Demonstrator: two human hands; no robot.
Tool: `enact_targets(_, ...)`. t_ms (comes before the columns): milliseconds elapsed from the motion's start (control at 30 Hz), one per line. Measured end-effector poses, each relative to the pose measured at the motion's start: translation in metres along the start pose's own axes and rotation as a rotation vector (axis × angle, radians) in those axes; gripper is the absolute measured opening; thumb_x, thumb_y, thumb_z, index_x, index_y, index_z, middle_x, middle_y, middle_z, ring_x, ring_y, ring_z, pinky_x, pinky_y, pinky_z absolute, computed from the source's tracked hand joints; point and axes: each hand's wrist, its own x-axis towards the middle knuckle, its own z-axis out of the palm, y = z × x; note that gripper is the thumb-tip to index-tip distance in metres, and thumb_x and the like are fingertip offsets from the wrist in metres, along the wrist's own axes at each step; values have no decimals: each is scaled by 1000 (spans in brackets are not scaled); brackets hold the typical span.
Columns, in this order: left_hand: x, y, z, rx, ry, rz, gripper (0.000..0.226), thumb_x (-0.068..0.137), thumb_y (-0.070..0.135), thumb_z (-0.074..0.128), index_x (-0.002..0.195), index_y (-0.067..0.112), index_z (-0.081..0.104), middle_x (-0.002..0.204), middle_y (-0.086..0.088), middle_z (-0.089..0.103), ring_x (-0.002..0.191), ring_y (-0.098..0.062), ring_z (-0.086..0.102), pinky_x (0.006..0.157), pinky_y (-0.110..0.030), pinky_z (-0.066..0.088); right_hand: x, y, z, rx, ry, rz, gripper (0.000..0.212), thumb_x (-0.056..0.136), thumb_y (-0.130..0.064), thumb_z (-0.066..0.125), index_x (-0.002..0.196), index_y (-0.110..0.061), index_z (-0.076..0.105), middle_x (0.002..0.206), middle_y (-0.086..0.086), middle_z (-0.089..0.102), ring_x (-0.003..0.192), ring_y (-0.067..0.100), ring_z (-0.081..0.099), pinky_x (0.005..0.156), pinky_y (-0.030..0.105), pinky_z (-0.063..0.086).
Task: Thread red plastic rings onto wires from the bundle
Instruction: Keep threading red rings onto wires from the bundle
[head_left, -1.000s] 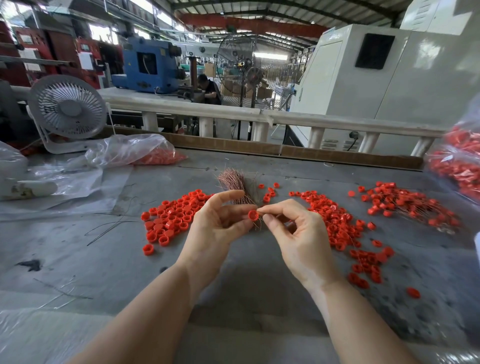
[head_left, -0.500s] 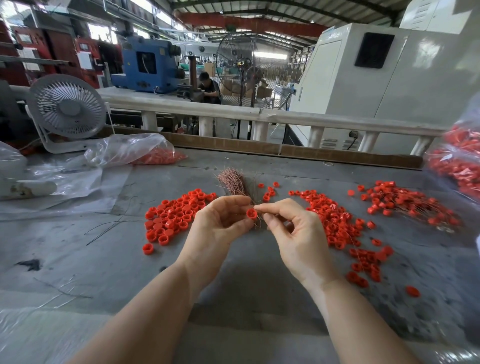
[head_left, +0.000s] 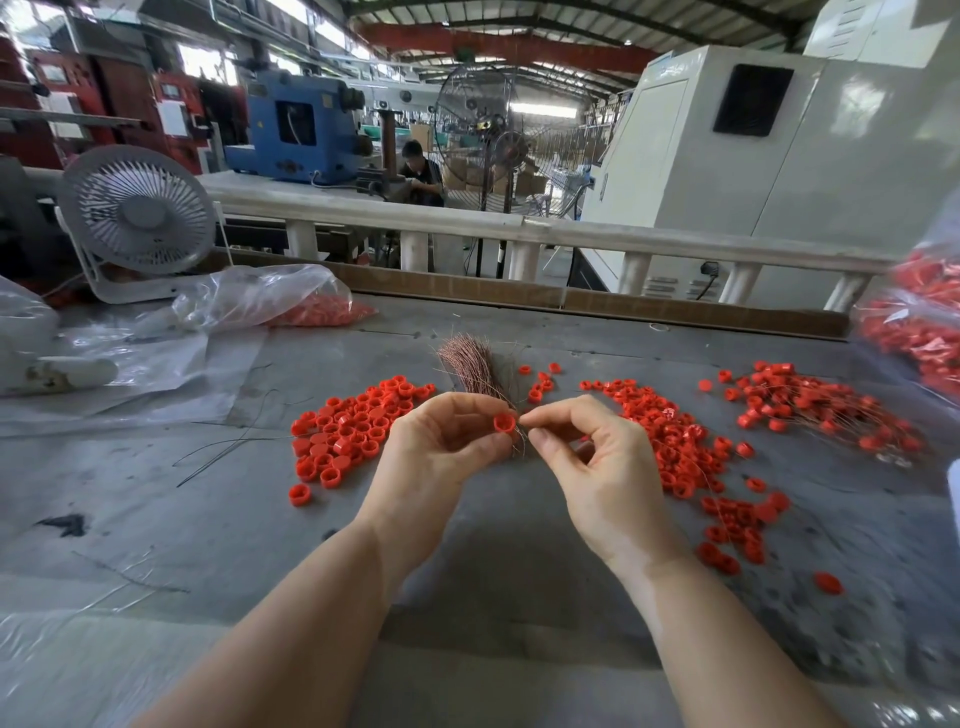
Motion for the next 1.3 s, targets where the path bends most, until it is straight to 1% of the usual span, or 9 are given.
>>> enact_targets(233,-1,1,0,-40,-4,-31,27,75,-11,65,84,14,70,81,-1,73,80,-10,68,75,-17,52,-1,0,0,0,-3,12,29,80,0,68,76,-29,65,75,-2,67,70,4,58,64,8,38)
enact_targets(433,-1,3,0,-72,-22,-68,25,74,-8,65,88,11,69,81,-2,73,79,-10,68,72,-17,53,-1,1,0,-26,-1,5,22,79,1,68,76,-21,68,75,-1,67,73,6,59,65,8,38)
enact_targets(667,0,3,0,-116,-11,-99,23,75,-9,63,91,7,68,81,-4,73,77,-12,68,73,-19,54,0,1,0,-43,-3,5,26,79,0,69,74,-25,66,74,-2,67,72,5,59,63,7,38)
enact_targets(800,-1,4,1,-159,-10,-130,22,71,-5,64,90,7,69,81,-6,73,78,-13,67,75,-20,55,-1,0,0,-54,-2,4,25,78,1,69,74,-24,66,72,-2,66,71,6,59,62,6,38)
enact_targets(1000,-1,5,2,-237,-15,-168,29,59,5,66,88,7,68,78,-5,72,74,-11,68,73,-19,55,0,-1,-1,-40,35,-14,28,79,1,68,73,-26,65,71,-7,65,69,0,57,63,5,37)
enact_targets(1133,-1,5,1,-269,-18,-186,26,61,4,64,87,8,69,77,-5,72,74,-11,68,73,-20,56,-1,-1,0,-33,34,-21,28,79,1,68,74,-26,64,72,-7,64,68,-1,57,62,5,37)
enact_targets(1300,-1,6,1,-309,-26,-211,26,63,3,64,88,7,69,77,-5,72,71,-11,68,67,-19,55,-2,-1,1,-22,20,6,26,81,-1,67,75,-27,64,72,-7,64,66,-2,56,61,5,37)
